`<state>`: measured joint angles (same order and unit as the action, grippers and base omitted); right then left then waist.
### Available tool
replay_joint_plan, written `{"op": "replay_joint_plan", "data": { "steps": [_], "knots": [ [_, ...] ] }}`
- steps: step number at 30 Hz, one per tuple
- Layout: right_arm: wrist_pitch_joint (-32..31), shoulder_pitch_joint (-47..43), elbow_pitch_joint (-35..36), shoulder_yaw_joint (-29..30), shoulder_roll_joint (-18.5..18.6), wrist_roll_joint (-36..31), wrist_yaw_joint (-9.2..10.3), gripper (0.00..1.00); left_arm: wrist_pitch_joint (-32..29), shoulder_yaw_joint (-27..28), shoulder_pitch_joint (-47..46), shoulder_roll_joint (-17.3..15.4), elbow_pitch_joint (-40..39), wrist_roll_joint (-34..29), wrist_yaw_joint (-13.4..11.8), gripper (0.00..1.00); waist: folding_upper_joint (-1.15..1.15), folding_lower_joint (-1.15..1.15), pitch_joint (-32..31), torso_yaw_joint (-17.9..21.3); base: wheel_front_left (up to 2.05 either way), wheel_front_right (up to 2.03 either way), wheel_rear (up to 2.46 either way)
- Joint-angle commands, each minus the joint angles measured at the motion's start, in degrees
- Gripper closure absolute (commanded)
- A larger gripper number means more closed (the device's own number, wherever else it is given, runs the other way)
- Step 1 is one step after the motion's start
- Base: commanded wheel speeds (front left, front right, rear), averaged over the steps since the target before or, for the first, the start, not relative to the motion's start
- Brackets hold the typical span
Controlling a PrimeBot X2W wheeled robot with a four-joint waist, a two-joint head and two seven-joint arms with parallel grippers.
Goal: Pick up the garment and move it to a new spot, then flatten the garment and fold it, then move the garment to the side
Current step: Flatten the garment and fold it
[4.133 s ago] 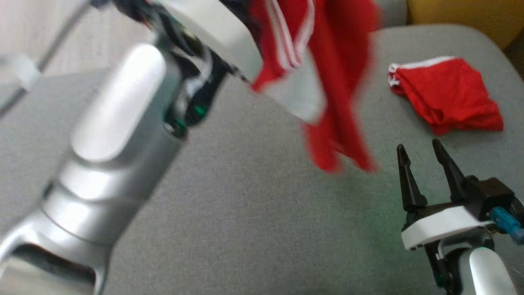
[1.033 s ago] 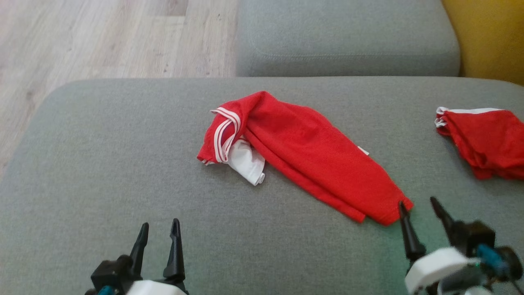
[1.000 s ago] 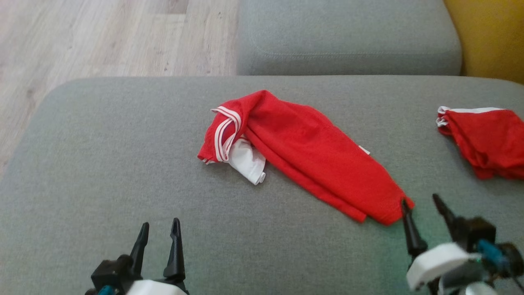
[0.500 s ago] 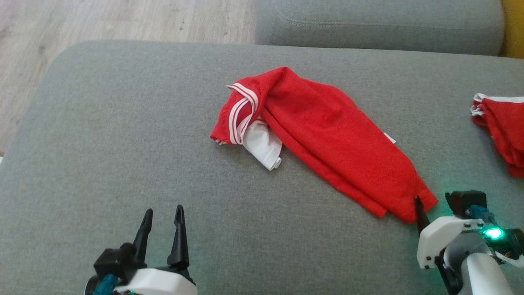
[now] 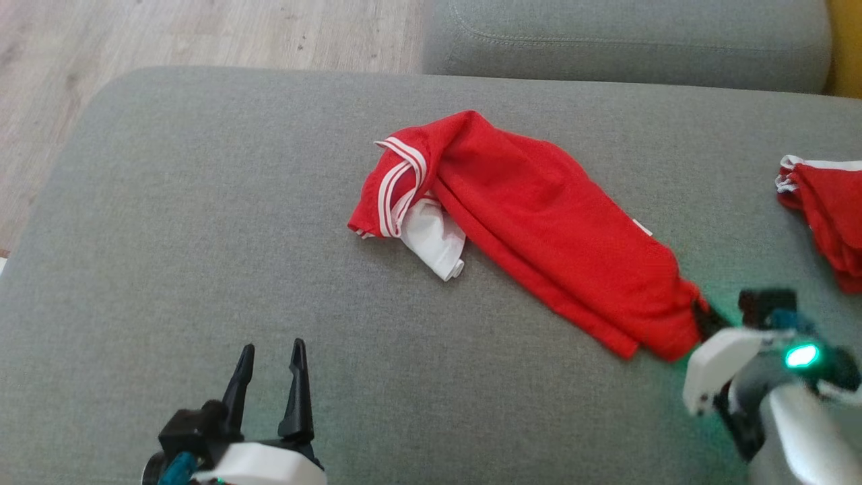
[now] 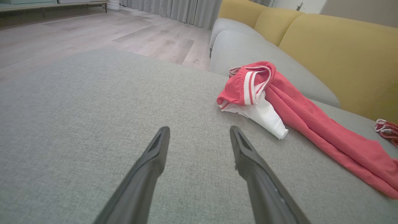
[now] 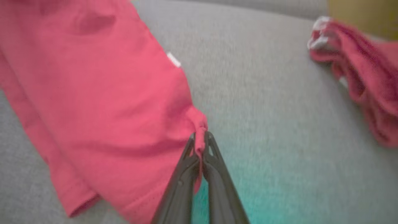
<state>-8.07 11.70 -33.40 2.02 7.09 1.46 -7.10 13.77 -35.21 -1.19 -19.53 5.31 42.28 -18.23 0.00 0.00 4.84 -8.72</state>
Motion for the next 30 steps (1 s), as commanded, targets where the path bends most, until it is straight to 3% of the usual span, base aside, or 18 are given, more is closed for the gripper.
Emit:
{"op": "replay_joint_plan", "data": {
  "steps": [1, 10, 18, 24, 28, 29, 30],
  "knots": [
    [0.93, 4.69, 2.85, -1.92, 1.92, 0.10, -0.39, 1.00, 0.84, 1.96, -2.96, -0.53, -1.34, -0.56, 0.04, 0.00, 0.00, 0.00, -0.09, -0.05, 0.00, 0.00, 0.00],
    [-2.14, 19.75, 5.50, -7.02, 12.34, 0.36, -0.39, 1.00, 0.91, 0.91, -4.05, 0.55, -1.93, -1.34, 0.67, 0.00, 0.00, 0.00, 1.74, -2.97, 0.00, 0.00, 0.00],
    [-3.41, 34.78, 0.07, -10.31, 21.76, -3.09, -0.39, 1.00, 1.03, 0.04, -6.00, 2.19, -1.84, -2.37, 1.95, 0.00, 0.00, 0.00, 6.60, -7.21, 0.00, 0.00, 0.00],
    [-0.20, 45.48, -5.43, -9.04, 24.95, -10.06, -0.39, 1.00, 1.12, -0.36, -8.18, 3.87, -1.35, -3.44, 3.08, 0.00, 0.00, 0.00, 11.04, -10.11, 0.00, 0.00, 0.00],
    [1.84, 48.24, -8.45, -6.80, 23.83, -14.21, -0.39, 0.99, 1.15, -0.45, -8.91, 4.69, -0.77, -3.90, 3.64, 0.00, 0.00, 0.00, 12.32, -10.80, 0.00, 0.00, 0.00],
    [2.77, 48.46, -9.06, -6.32, 23.45, -15.14, -0.39, 0.72, 1.16, -0.45, -9.04, 4.87, -0.60, -3.99, 3.77, 0.00, 0.00, 0.00, 12.49, -10.88, 0.00, 0.00, 0.00],
    [3.80, 48.61, -9.57, -5.49, 23.05, -16.02, -0.39, 0.35, 1.17, -0.43, -9.16, 5.01, -0.45, -4.08, 3.87, 0.00, 0.00, 0.00, 12.67, -10.89, 0.00, 0.00, 0.00]
  ]
}}
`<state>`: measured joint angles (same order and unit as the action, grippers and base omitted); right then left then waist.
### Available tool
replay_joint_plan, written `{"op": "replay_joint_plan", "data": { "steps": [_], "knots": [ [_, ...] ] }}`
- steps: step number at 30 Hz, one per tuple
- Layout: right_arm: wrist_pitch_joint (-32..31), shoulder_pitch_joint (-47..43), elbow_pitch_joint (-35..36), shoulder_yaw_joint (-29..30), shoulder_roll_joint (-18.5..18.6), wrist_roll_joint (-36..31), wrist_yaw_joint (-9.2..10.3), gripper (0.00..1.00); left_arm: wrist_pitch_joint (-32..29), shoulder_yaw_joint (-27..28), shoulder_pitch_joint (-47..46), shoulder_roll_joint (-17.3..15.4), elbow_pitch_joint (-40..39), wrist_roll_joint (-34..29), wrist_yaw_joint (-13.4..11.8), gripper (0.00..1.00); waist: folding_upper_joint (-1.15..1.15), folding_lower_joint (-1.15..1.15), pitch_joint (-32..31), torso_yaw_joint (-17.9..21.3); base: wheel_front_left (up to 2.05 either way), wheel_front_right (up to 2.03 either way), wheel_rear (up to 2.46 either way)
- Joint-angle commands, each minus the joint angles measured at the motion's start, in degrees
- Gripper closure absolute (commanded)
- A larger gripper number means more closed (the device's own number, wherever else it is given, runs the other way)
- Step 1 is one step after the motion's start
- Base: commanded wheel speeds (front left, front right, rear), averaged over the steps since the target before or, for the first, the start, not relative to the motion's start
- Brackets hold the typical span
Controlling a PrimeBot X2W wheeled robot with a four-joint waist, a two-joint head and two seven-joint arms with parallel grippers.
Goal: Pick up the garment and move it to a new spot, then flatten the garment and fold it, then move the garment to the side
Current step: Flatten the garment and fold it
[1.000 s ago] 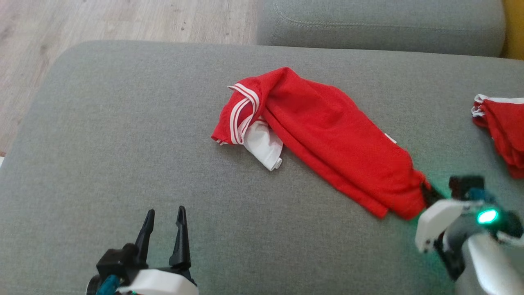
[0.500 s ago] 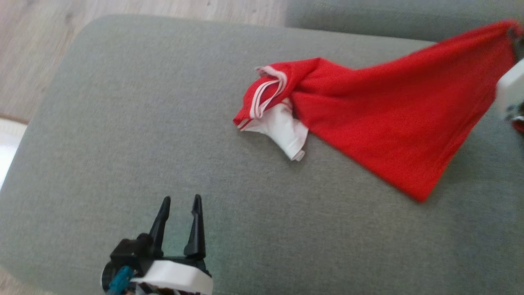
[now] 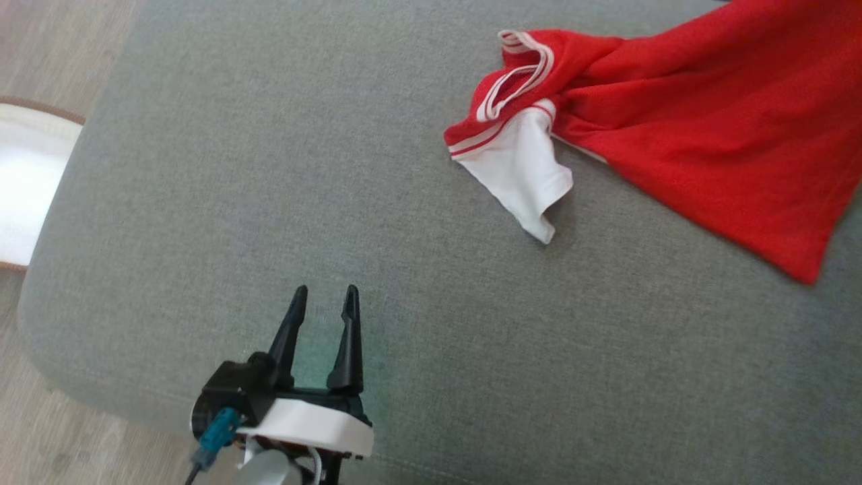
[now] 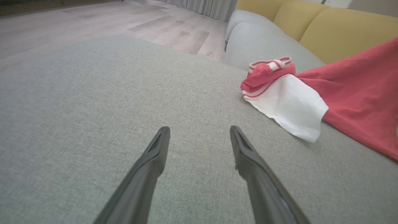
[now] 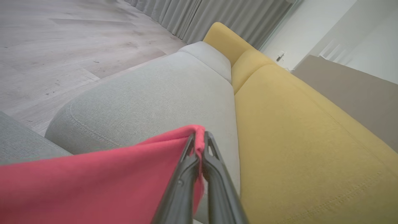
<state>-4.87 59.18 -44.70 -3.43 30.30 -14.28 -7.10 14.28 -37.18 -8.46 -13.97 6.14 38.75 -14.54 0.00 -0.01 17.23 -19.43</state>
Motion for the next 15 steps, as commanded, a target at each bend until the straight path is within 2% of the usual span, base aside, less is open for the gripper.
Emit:
{"op": "replay_joint_plan", "data": {
  "steps": [1, 8, 15],
  "knots": [
    [1.61, 1.15, 1.25, 0.85, -0.59, -1.25, -0.39, 0.00, 0.67, 1.59, -2.01, -0.44, -1.15, -0.63, 0.28, 0.00, 0.00, 0.01, 0.46, -0.16, 0.00, 0.00, 0.00],
    [7.39, 0.87, -1.47, 4.34, -4.62, -6.74, -0.39, 0.00, 0.69, 2.11, -2.56, -0.25, -0.75, -1.19, 0.65, 0.00, 0.00, 0.01, 0.93, 1.89, 0.00, 0.00, 0.00],
    [13.03, -0.53, -3.82, 3.96, -9.53, -5.22, -0.39, 0.00, 0.70, 2.78, -2.50, -0.62, -0.42, -1.30, 0.64, 0.00, 0.00, 0.01, -1.24, 5.42, 0.00, 0.00, 0.00]
  ]
}}
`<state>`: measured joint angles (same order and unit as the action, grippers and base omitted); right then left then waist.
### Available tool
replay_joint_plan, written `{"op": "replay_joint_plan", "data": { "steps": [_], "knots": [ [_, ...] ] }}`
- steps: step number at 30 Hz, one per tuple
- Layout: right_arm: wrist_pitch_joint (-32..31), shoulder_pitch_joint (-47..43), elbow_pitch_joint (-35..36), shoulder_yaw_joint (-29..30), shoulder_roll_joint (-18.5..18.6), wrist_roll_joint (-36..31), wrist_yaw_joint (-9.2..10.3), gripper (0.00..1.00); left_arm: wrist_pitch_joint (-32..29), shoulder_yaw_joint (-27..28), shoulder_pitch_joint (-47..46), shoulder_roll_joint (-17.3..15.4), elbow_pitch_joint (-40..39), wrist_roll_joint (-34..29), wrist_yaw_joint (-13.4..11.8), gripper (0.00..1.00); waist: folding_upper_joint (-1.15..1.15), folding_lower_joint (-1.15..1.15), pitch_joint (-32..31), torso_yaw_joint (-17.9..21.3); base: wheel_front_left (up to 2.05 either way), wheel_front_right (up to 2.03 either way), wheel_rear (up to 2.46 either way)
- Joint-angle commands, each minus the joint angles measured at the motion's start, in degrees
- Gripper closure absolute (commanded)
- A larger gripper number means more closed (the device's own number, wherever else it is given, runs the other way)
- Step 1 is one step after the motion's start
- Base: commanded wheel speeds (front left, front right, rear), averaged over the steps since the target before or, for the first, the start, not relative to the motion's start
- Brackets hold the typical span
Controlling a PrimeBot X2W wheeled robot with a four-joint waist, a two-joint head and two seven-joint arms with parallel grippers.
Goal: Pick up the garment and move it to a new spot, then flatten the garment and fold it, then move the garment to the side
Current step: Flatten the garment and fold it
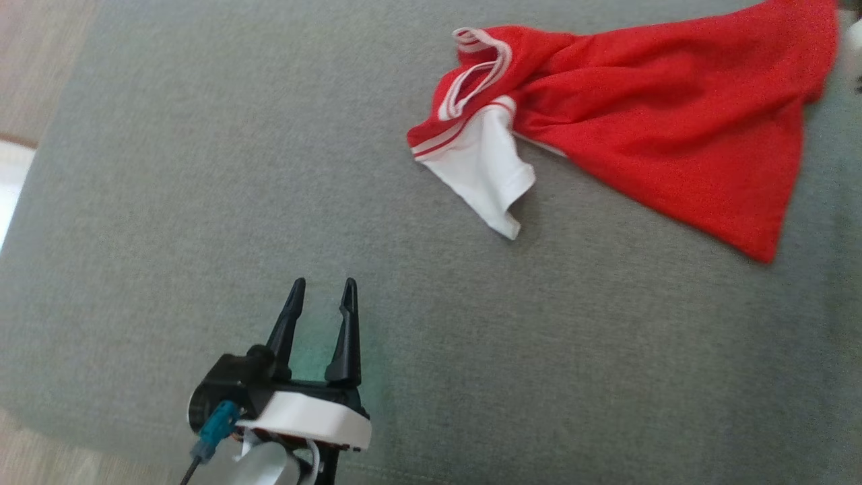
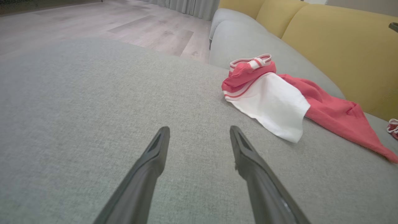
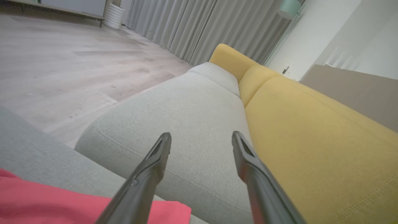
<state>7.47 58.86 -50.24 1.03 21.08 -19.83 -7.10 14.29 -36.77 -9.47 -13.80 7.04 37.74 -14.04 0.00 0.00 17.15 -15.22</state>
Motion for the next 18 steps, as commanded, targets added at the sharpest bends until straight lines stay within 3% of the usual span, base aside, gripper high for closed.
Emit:
{"op": "replay_joint_plan", "data": {
  "steps": [1, 11, 18],
  "knots": [
    [1.55, -1.04, 1.58, -0.40, -1.14, 1.02, -0.39, 0.00, 0.69, 2.50, -1.39, -0.94, -1.25, -0.24, 0.12, 0.00, 0.00, 0.00, -1.82, 1.86, 0.00, 0.00, 0.00],
    [5.66, -17.09, 4.10, 2.34, -10.37, 8.01, -0.39, 0.00, 0.32, 3.64, 1.37, -2.55, -1.00, 0.93, -0.79, 0.00, 0.00, 0.00, -9.92, 7.55, 0.00, 0.00, 0.00],
    [4.45, -30.88, 7.66, 2.82, -15.03, 12.00, -0.39, 0.00, -0.13, 3.78, 3.05, -3.36, -2.21, 1.43, -1.50, 0.00, 0.00, 0.00, -12.07, 8.83, 0.00, 0.00, 0.00]
  ]
}}
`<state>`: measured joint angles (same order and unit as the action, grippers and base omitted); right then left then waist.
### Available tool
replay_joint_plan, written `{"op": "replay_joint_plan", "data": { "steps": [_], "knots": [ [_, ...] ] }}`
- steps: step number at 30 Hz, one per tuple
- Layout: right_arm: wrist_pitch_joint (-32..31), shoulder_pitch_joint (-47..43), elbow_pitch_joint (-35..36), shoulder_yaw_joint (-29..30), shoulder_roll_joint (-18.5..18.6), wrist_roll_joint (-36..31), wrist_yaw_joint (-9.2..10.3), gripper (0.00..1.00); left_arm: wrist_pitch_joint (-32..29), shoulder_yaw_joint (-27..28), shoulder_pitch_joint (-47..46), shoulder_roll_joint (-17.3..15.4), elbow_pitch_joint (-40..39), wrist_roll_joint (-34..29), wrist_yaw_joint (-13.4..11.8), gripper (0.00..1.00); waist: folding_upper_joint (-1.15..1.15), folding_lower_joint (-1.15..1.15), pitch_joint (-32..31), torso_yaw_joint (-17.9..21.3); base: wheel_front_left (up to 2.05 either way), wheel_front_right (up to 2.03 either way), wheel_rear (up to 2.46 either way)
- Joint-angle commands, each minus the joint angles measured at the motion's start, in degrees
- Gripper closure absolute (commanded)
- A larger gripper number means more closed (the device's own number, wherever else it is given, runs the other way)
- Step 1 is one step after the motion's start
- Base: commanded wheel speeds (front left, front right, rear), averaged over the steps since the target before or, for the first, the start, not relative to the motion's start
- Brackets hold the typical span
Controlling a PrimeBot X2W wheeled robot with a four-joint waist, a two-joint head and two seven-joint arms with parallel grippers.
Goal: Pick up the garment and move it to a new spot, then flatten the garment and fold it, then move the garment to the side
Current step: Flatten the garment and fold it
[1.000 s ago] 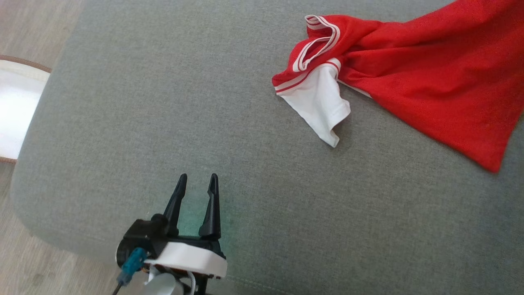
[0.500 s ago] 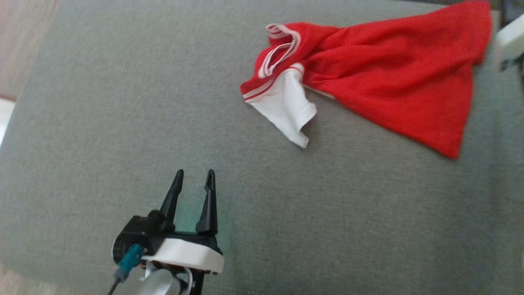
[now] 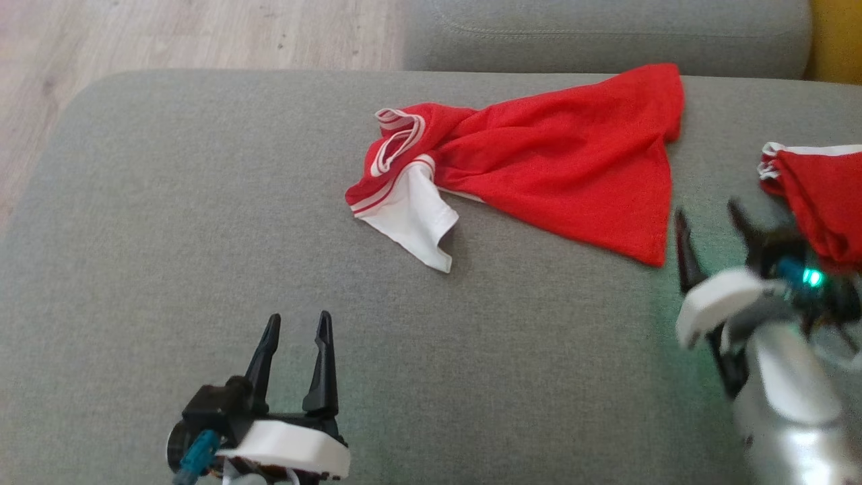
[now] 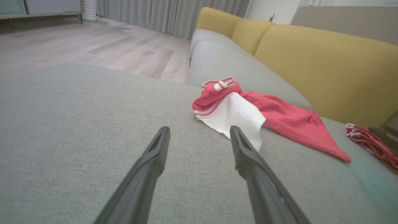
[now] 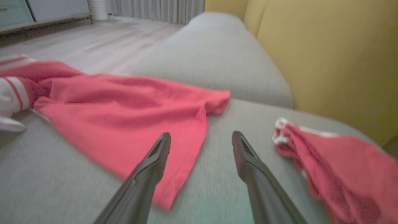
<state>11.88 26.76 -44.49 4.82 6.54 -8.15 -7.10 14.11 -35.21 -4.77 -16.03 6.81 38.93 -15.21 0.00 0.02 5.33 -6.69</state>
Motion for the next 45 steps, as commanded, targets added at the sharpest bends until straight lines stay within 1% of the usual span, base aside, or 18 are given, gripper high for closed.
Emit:
{"op": "replay_joint_plan", "data": {
  "steps": [1, 6, 12, 17, 18, 19, 20, 21, 23, 25, 29, 33, 38, 41, 45],
  "knots": [
    [-0.75, -0.16, 2.09, -1.04, -0.93, 1.04, -0.39, 0.00, -0.01, 2.20, -1.60, -1.20, -2.21, 0.25, -0.37, 0.00, 0.00, -0.02, -0.15, 0.26, 0.00, 0.00, 0.00],
    [-4.95, -3.22, 2.57, -0.42, -2.05, 3.28, -0.39, 0.00, -0.25, 2.08, -1.72, -1.39, -2.92, 0.23, -0.54, 0.00, 0.00, -0.02, 1.61, -0.86, 0.00, 0.00, 0.00],
    [-8.71, -2.41, 1.58, 0.87, -2.71, 4.82, -0.39, 0.00, -0.28, 1.90, -2.43, -1.23, -2.74, 0.12, -0.38, 0.00, 0.00, -0.02, 3.34, -2.85, 0.00, 0.00, 0.00],
    [-10.23, -1.15, -0.16, 2.07, -3.07, 6.59, -0.39, 0.00, -0.14, 2.03, -2.77, -1.02, -2.35, 0.13, -0.32, 0.00, 0.00, -0.02, 3.82, -3.88, 0.00, 0.00, 0.00],
    [-10.25, -0.87, -0.47, 2.17, -3.12, 6.79, -0.39, 0.16, -0.10, 2.09, -2.79, -1.03, -2.30, 0.14, -0.31, 0.00, 0.00, -0.02, 3.87, -3.95, 0.00, 0.00, 0.00],
    [-10.26, -0.56, -0.82, 2.16, -3.16, 6.94, -0.39, 0.40, -0.07, 2.15, -2.79, -1.05, -2.25, 0.15, -0.29, 0.00, 0.00, -0.02, 3.91, -3.98, 0.00, 0.00, 0.00],
    [-10.28, -0.21, -1.22, 2.09, -3.20, 7.25, -0.39, 0.53, -0.04, 2.25, -2.78, -1.08, -2.21, 0.17, -0.29, 0.00, 0.00, -0.02, 3.95, -3.94, 0.00, 0.00, 0.00],
    [-10.28, -0.21, -1.22, 2.09, -3.20, 7.25, -0.39, 0.53, -0.04, 2.25, -2.78, -1.08, -2.21, 0.17, -0.29, 0.00, 0.00, -0.02, 3.95, -3.94, 0.00, 0.00, 0.00],
    [-10.43, 0.50, -2.16, 1.68, -3.27, 7.75, -0.39, 0.70, 0.02, 2.44, -2.72, -1.17, -2.14, 0.21, -0.34, 0.00, 0.00, -0.02, 3.97, -3.71, 0.00, 0.00, 0.00],
    [-10.22, 1.26, -2.99, 1.31, -3.32, 8.07, -0.39, 0.99, 0.05, 2.47, -2.68, -1.21, -2.08, 0.17, -0.43, 0.00, 0.00, -0.02, 3.93, -3.36, 0.00, 0.00, 0.00],
    [-8.38, 1.97, -3.21, 0.50, -3.39, 8.78, -0.39, 1.00, 0.11, 2.55, -2.56, -1.32, -1.93, 0.19, -0.51, 0.00, 0.00, -0.02, 3.30, -2.28, 0.00, 0.00, 0.00],
    [-7.70, 0.01, -1.78, -0.74, -3.29, 10.32, -0.39, 1.00, 0.15, 2.56, -2.04, -1.34, -1.76, 0.38, -0.62, 0.00, 0.00, -0.02, 2.14, -1.12, 0.00, 0.00, 0.00],
    [-9.05, -5.64, 2.86, -0.69, -1.17, 11.88, -0.39, 1.00, 0.20, 2.52, -1.26, -1.37, -1.82, 0.64, -0.75, 0.00, 0.00, -0.02, 1.00, -0.09, 0.00, 0.00, 0.00],
    [-10.39, -9.22, 6.27, 0.66, 0.15, 12.10, -0.39, 1.00, 0.24, 2.55, -0.95, -1.44, -1.91, 0.73, -0.77, 0.00, 0.00, -0.02, 0.64, 0.16, 0.00, 0.00, 0.00],
    [-12.10, -13.23, 10.37, 2.97, 0.96, 11.33, -0.39, 1.00, 0.28, 2.59, -0.72, -1.55, -2.03, 0.77, -0.82, 0.00, 0.00, -0.02, 0.36, 0.13, 0.00, 0.00, 0.00]
  ]
}}
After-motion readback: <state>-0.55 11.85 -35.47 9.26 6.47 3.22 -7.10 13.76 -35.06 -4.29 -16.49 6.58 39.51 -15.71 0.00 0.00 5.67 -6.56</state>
